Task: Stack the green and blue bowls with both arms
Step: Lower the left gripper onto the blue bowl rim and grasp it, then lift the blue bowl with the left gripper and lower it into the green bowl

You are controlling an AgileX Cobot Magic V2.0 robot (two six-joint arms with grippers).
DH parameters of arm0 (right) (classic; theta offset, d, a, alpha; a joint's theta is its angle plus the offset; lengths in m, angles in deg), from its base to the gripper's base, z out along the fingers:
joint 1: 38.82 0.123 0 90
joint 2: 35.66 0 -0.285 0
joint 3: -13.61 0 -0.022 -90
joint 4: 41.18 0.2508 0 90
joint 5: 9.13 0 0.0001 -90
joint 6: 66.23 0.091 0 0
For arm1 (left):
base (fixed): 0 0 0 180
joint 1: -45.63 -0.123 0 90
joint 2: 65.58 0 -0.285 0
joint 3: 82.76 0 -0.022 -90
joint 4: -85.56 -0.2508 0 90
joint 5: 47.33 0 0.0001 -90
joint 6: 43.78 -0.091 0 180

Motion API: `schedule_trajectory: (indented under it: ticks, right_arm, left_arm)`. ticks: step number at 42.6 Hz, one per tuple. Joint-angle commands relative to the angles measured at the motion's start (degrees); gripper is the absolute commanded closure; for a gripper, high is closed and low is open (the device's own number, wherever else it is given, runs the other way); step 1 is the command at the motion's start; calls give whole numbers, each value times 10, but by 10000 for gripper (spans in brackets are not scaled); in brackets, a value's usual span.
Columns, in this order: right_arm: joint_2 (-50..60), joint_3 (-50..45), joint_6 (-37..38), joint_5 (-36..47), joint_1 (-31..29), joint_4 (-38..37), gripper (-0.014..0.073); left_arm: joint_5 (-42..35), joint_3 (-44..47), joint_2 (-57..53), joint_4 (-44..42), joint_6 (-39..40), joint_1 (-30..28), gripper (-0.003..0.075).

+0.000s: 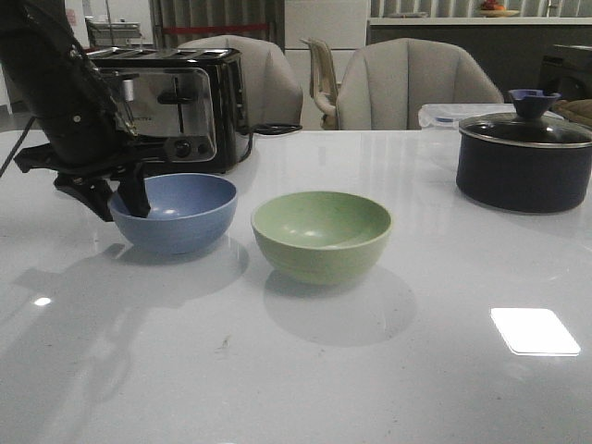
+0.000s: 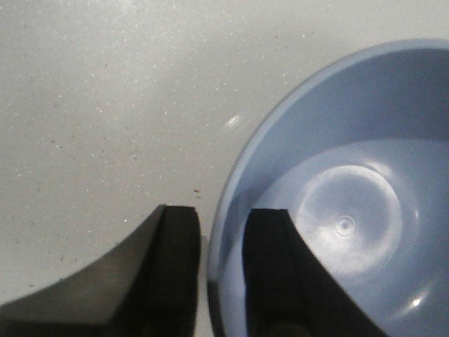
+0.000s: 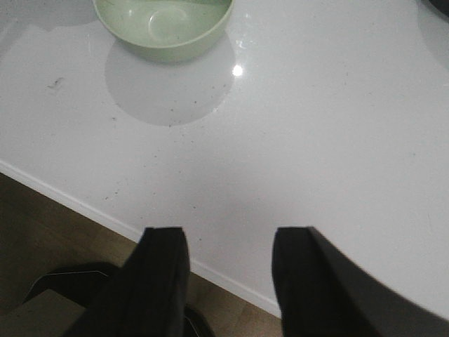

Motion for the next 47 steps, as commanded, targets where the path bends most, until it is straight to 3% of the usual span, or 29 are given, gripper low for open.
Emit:
schedule_trajectory:
  ticks: [1, 13, 22, 47]
  right_arm:
    - [4, 15, 1, 34, -1, -4, 185]
    - [4, 15, 1, 34, -1, -4, 185]
    - [4, 15, 1, 34, -1, -4, 185]
    - [4, 15, 1, 34, -1, -4, 185]
  left_arm:
    - [-14, -19, -36, 8, 1, -1, 627]
    - [23, -59, -87, 4, -19, -1, 620]
    - [69, -123, -120, 51, -28, 13, 620]
    - [59, -137, -79, 58, -29, 174, 619]
